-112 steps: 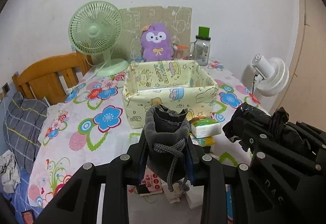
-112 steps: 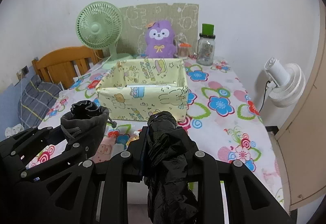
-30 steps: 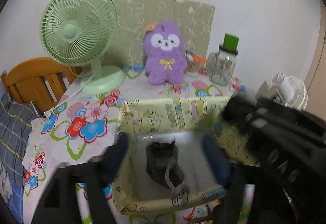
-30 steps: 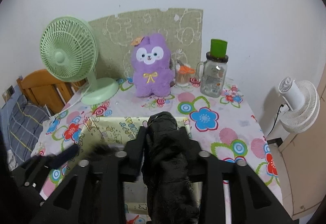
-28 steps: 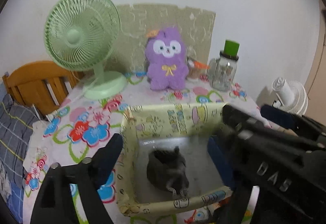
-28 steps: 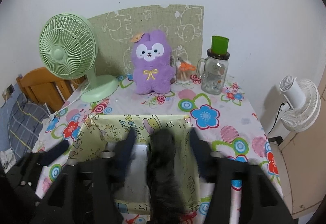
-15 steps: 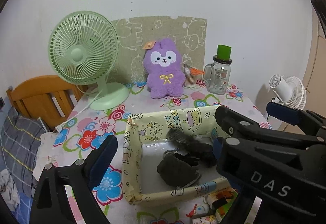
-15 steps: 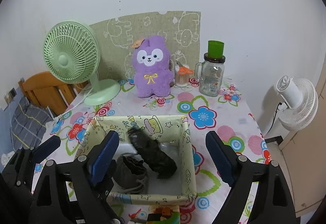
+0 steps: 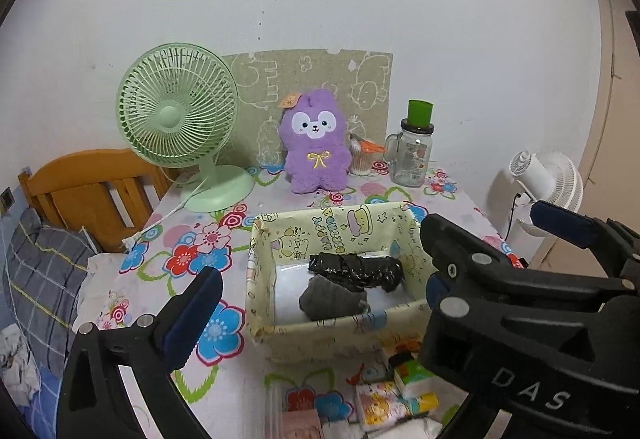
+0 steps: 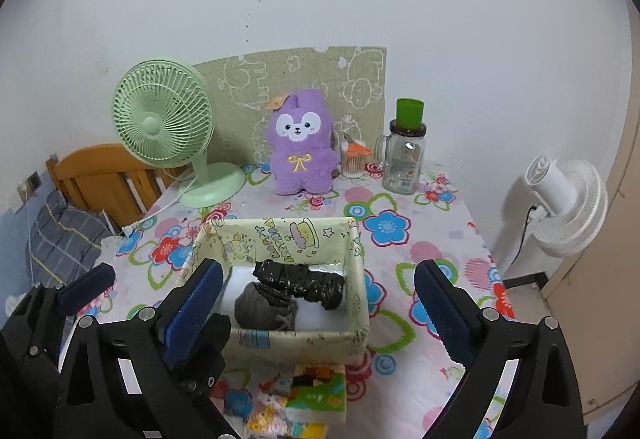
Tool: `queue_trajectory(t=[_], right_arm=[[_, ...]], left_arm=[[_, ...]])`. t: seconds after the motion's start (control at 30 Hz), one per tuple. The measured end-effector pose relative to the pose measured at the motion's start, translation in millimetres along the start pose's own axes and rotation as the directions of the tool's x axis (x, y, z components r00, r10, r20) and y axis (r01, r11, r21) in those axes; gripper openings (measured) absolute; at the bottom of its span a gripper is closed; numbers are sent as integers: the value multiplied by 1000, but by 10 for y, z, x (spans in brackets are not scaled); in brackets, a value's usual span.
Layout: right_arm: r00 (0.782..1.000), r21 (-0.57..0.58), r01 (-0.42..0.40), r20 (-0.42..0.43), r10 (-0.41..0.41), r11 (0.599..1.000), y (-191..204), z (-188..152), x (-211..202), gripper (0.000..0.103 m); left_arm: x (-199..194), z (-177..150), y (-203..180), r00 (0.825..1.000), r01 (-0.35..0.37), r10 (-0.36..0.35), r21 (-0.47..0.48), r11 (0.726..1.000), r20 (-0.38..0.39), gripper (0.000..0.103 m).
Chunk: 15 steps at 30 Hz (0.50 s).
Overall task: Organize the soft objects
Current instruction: 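Open both tools to release the pouch and umbrella, then withdraw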
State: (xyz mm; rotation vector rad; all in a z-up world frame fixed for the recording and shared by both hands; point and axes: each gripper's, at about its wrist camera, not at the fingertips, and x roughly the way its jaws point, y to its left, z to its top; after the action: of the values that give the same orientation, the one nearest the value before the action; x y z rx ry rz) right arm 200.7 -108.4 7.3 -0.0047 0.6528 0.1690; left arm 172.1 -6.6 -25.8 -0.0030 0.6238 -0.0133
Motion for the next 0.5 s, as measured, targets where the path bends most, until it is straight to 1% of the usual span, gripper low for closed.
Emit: queue_trajectory(t=[0.17,0.37,0.5], right_arm=[[1000,-34,13,20,-13,999,54,-63,-230,99],[999,-37,12,49,-10,999,80,-127,-487,100],[998,-45,21,63,-18,999,119,-179,-627,100]], left_arm=[[-182,-46,12,1000,0,0,-7,1000,9,103],[-423,-107,2,1000,4,-4,-8,1000,31,103],[-543,-162,14,999,10,-9,-19,1000,32,103]])
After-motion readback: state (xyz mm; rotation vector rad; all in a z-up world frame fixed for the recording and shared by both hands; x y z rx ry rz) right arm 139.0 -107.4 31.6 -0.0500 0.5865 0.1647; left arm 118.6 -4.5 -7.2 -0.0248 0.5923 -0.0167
